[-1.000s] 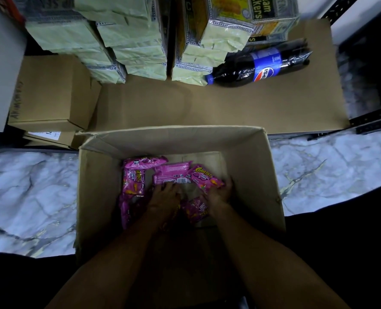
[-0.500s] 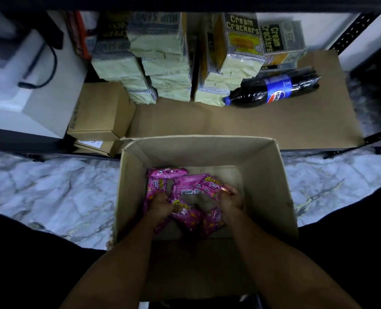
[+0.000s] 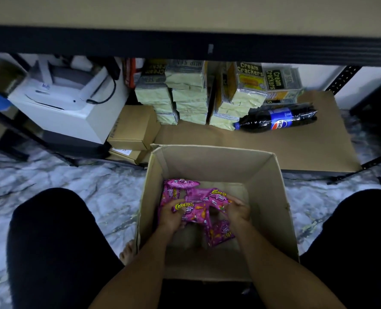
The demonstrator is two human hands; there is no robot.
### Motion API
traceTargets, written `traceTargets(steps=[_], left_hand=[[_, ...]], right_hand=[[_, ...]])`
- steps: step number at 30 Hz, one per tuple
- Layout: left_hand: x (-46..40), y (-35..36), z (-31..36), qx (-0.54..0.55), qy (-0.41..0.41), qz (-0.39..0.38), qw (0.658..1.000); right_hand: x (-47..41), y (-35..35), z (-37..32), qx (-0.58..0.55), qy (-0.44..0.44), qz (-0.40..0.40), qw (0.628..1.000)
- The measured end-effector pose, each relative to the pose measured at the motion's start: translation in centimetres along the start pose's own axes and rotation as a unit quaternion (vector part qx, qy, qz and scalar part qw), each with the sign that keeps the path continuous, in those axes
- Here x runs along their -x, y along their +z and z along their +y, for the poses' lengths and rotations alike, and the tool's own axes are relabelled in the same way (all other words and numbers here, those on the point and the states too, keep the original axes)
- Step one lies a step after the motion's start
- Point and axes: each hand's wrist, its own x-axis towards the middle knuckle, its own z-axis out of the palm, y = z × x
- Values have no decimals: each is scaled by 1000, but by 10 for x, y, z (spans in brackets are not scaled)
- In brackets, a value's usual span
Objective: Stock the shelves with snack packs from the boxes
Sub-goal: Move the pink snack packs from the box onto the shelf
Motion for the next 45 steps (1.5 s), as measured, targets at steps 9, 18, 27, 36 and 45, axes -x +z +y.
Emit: traceTargets(steps=[9,18,27,36,45], left_hand=[[8,-34,1,54,29,51,997],[70,-56,58,21,15,23,999],[203,-134,190,60,95,14,994],[329,-231,319,89,160,-8,983],[413,-324,431,47,296,12,954]], right_hand=[[16,-2,16,105,-53,-74,990],[92,-32,-69,172,-58,-94,979],[247,-51,-210,233,-101,-157,954],[414,-26,-325,273,-232,-210,910],[555,10,-385,127,-392,-225,883]])
